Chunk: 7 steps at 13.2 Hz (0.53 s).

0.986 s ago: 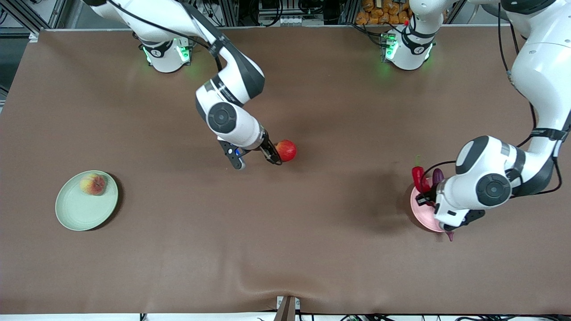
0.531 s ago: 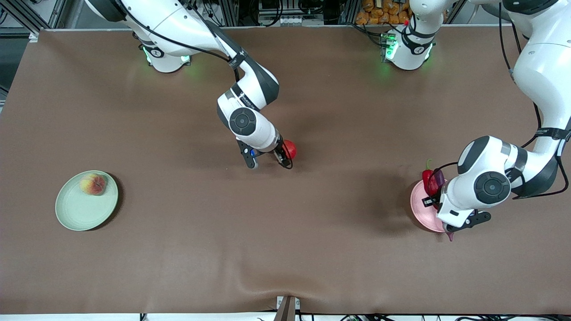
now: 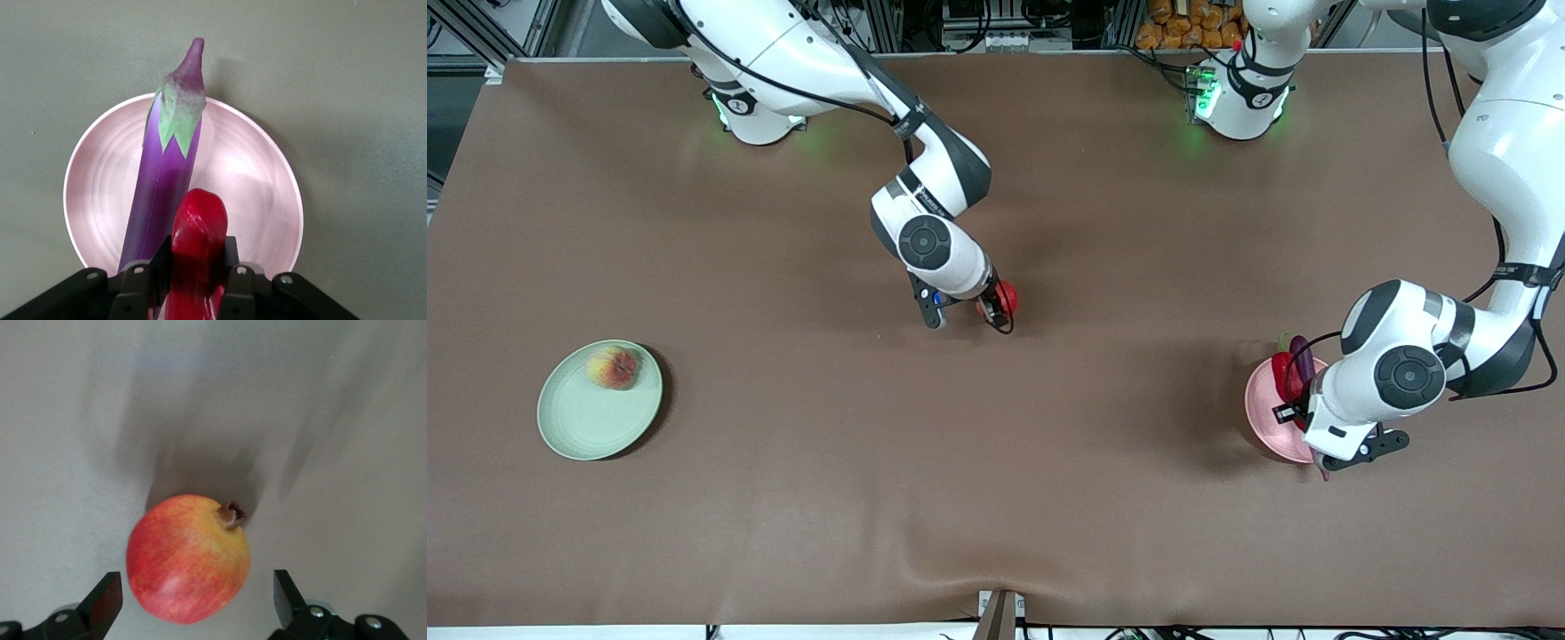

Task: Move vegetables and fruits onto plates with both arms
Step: 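Grasp the pomegranate with the right gripper while the left gripper releases the pepper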

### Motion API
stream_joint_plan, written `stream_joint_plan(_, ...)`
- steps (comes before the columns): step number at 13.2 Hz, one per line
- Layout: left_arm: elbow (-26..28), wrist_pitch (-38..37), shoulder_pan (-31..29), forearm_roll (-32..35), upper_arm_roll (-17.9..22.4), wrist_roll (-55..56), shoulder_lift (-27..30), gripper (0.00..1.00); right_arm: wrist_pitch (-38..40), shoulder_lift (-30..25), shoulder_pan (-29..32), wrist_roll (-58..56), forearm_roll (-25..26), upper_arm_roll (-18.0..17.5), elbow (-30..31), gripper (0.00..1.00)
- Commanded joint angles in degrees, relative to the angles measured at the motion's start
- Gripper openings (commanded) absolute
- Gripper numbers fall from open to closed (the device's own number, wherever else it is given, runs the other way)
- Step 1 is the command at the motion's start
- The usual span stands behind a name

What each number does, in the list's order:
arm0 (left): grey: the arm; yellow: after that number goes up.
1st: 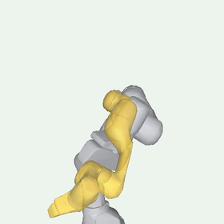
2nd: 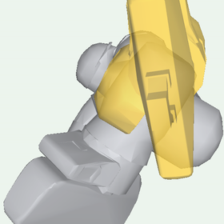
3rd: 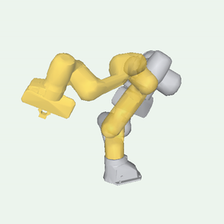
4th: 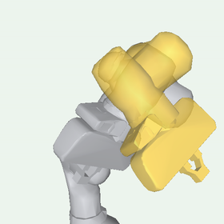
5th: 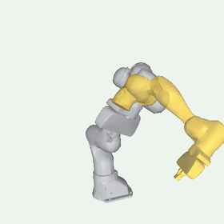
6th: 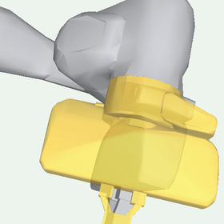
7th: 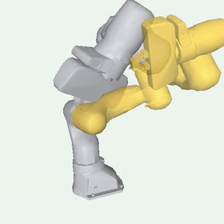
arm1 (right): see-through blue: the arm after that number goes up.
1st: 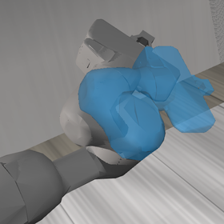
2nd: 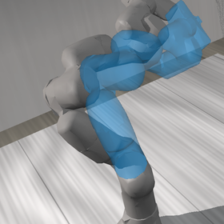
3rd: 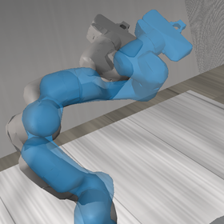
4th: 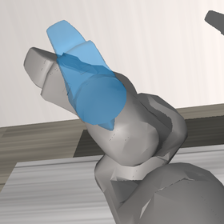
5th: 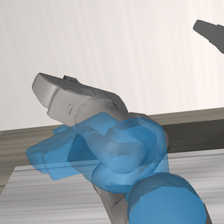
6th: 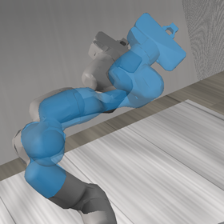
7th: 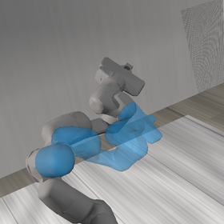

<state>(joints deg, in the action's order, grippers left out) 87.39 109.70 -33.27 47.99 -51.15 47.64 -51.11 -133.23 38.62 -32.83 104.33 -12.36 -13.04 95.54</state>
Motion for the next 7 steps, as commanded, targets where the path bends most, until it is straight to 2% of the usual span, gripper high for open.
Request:
stream_joint_plan(1, -0.73, 0.16, 0.92, 1.58, 0.18, -0.96, -0.22, 0.42, -0.1, 1.19, -1.09, 1.75, 0.49, 0.56, -1.49, 1.0)
stream_joint_plan(3, -0.73, 0.16, 0.84, 1.49, 0.18, -2.2, -0.22, 0.6, -1.68, 1.36, -1.1, 2.02, 0.49, 0.56, -1.49, 1.0)
stream_joint_plan(5, -0.64, 0.16, 0.84, 1.5, 0.18, -2.2, -0.22, 0.88, -3.43, 1.98, -1.18, 2.02, 0.66, 0.91, -1.49, 1.0)
stream_joint_plan(6, -0.55, 0.16, 0.75, 1.49, 0.18, -2.2, -0.04, 0.97, -3.53, 1.98, -1.18, 2.02, 1.1, 1.0, -1.49, 1.0)
stream_joint_plan(7, -0.47, 0.07, 0.75, 1.41, 0.18, -2.2, 0.22, 1.0, -3.53, 1.98, -1.1, 2.02, 1.8, 1.0, -1.49, 1.0)
